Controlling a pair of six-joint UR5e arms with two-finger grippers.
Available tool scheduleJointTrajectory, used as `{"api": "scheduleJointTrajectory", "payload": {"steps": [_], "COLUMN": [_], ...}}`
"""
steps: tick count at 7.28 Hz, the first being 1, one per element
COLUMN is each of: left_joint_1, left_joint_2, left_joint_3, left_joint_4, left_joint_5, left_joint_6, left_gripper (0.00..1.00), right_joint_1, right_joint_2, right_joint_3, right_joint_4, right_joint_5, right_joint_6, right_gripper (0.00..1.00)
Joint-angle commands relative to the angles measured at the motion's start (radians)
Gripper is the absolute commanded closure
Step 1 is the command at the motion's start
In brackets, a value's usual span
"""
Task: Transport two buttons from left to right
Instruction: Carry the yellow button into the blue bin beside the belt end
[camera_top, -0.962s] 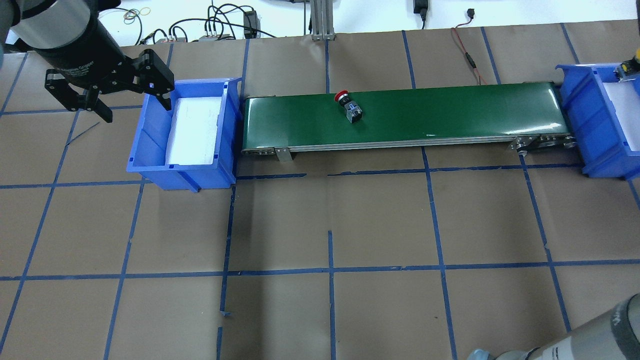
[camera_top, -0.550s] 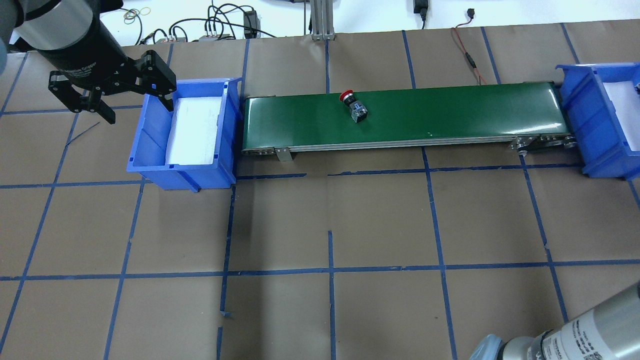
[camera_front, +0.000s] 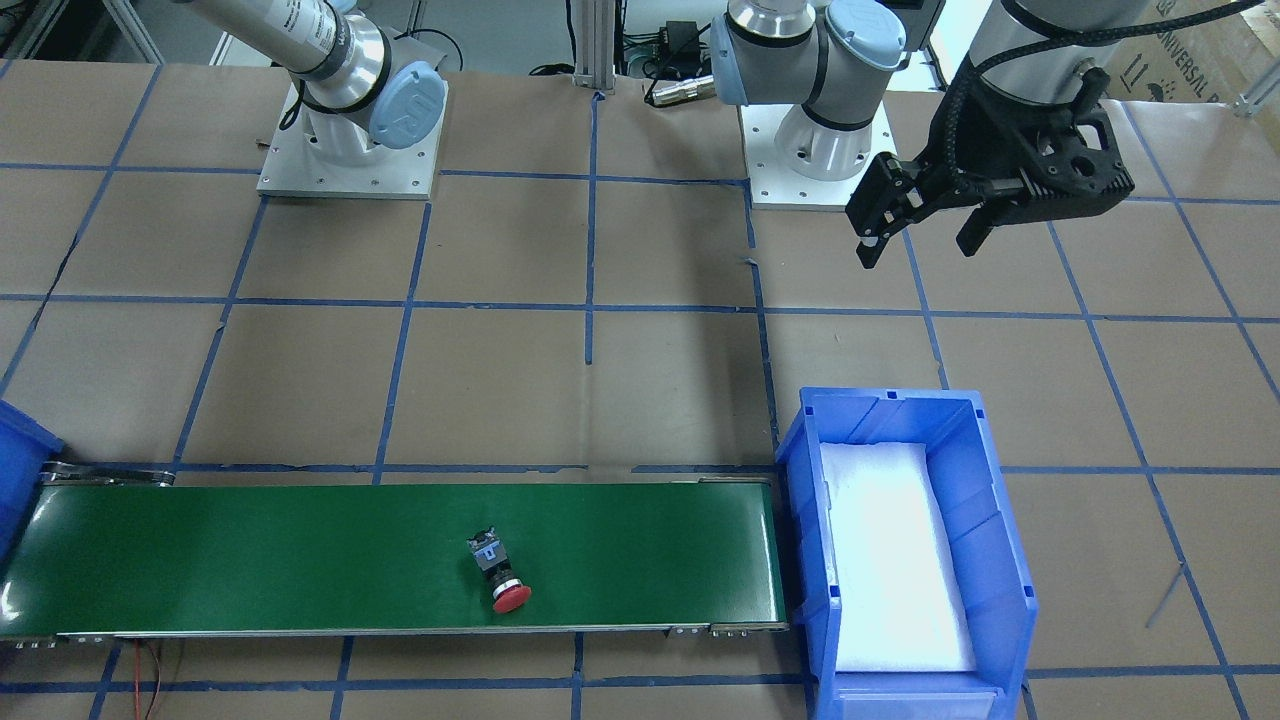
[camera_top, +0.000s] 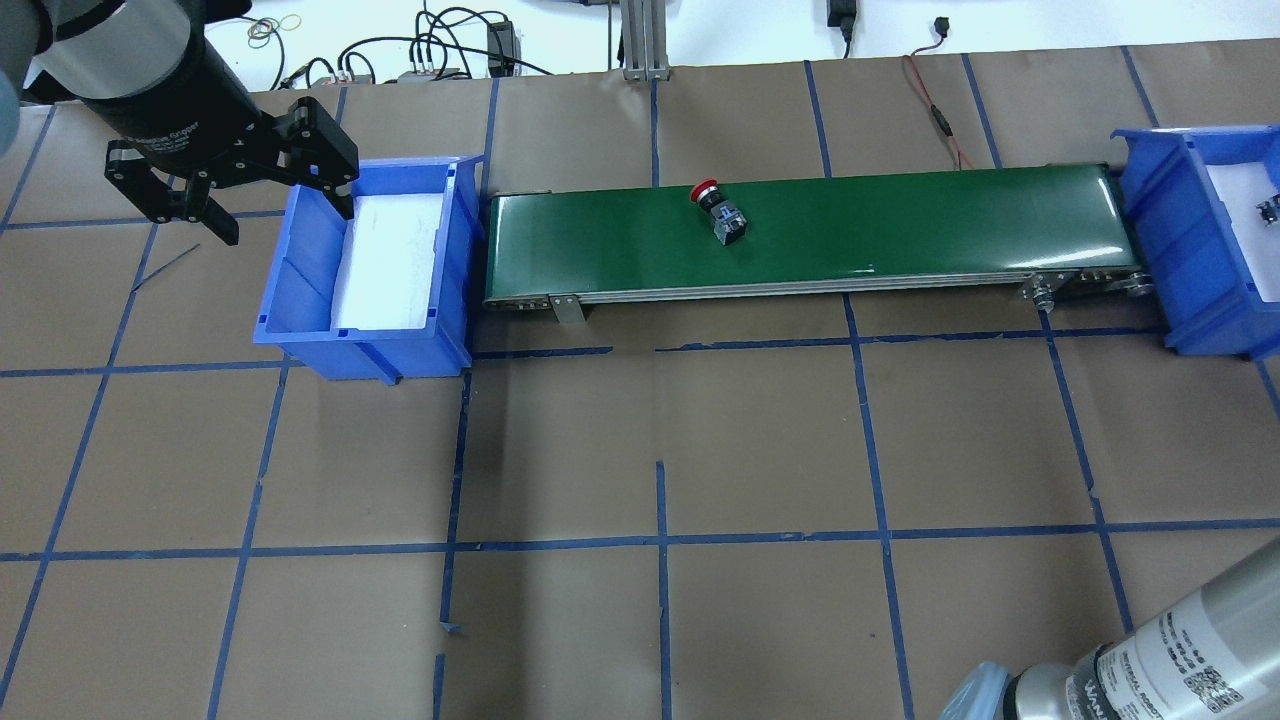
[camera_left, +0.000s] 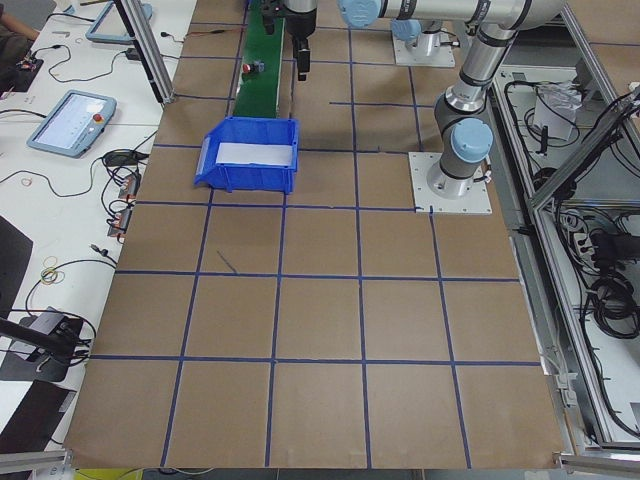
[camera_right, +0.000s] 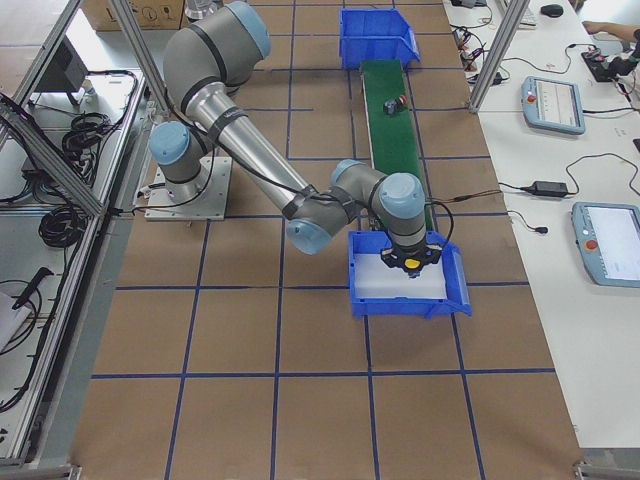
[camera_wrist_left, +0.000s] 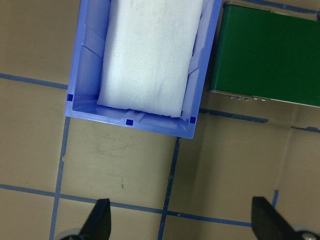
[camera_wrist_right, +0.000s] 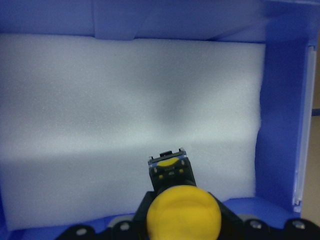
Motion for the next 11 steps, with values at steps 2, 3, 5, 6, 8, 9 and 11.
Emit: {"api": "scheduleJointTrajectory", "payload": {"steps": [2, 3, 5, 6, 8, 9, 11], "left_joint_1": [0.002, 0.002, 0.002, 0.002, -0.004, -0.004, 0.002], "left_joint_2": [0.0, 0.0, 0.0, 0.0, 0.001, 0.001, 0.001], "left_joint_3": [0.001, 0.001, 0.006, 0.023, 0.021, 0.02, 0.029], "left_joint_4": [0.002, 0.002, -0.001, -0.001, -0.002, 0.001, -0.004], "left_joint_5": [0.0, 0.001, 0.0, 0.001, 0.002, 0.0, 0.004], "left_joint_6": [0.001, 0.001, -0.002, -0.002, -0.002, -0.001, 0.001], "left_gripper": [0.0, 0.0, 0.0, 0.0, 0.0, 0.0, 0.0], "right_joint_1": [-0.001, -0.001, -0.001, -0.001, -0.001, -0.001, 0.021], "right_joint_2": [0.016, 0.016, 0.015, 0.013, -0.013, -0.054, -0.164], "right_joint_3": [0.029, 0.035, 0.038, 0.038, 0.035, 0.053, 0.13], "right_joint_4": [-0.002, -0.002, -0.002, -0.002, 0.0, 0.004, 0.027], "right_joint_5": [-0.049, -0.046, -0.042, -0.043, -0.049, -0.045, -0.049], "right_joint_6": [-0.022, -0.022, -0.029, -0.029, -0.029, -0.029, -0.019], "right_gripper": [0.83, 0.72, 0.02, 0.0, 0.0, 0.01, 0.03]}}
